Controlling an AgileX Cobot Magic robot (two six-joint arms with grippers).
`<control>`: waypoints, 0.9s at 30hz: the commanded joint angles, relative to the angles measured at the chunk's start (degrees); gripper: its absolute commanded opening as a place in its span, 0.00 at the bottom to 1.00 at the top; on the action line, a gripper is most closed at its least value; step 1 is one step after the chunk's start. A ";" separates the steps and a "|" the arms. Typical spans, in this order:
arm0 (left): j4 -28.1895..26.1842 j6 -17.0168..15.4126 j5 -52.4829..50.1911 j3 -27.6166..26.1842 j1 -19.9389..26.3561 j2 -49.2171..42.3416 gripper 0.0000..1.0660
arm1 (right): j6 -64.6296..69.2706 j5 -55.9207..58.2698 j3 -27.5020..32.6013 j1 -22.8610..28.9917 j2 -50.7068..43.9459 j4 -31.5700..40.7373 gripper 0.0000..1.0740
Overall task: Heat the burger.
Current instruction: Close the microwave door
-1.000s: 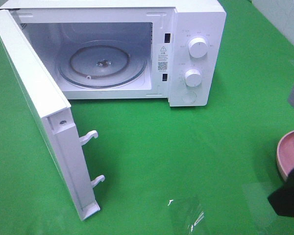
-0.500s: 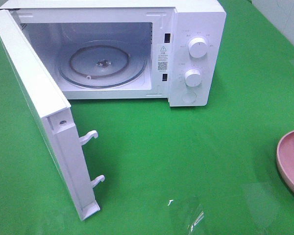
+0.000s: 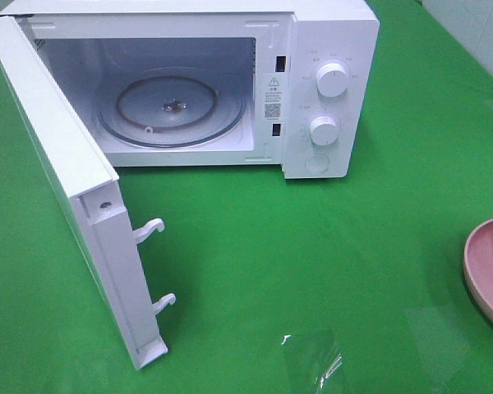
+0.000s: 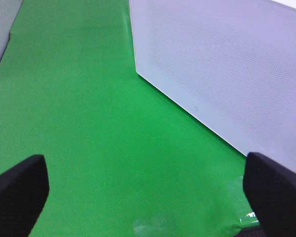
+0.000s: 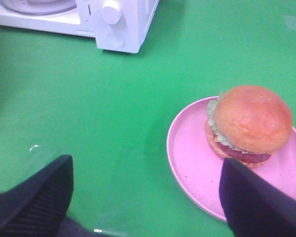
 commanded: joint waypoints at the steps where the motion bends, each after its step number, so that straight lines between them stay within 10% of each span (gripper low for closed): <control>1: -0.23 -0.17 -0.34 0.00 0.11 -0.40 0.94 | -0.63 -0.92 0.23 -2.86 -2.06 -0.34 0.71; 27: -0.23 -0.17 -0.34 0.00 0.11 -0.34 0.94 | 0.69 -6.53 2.52 -5.79 -2.06 -2.23 0.71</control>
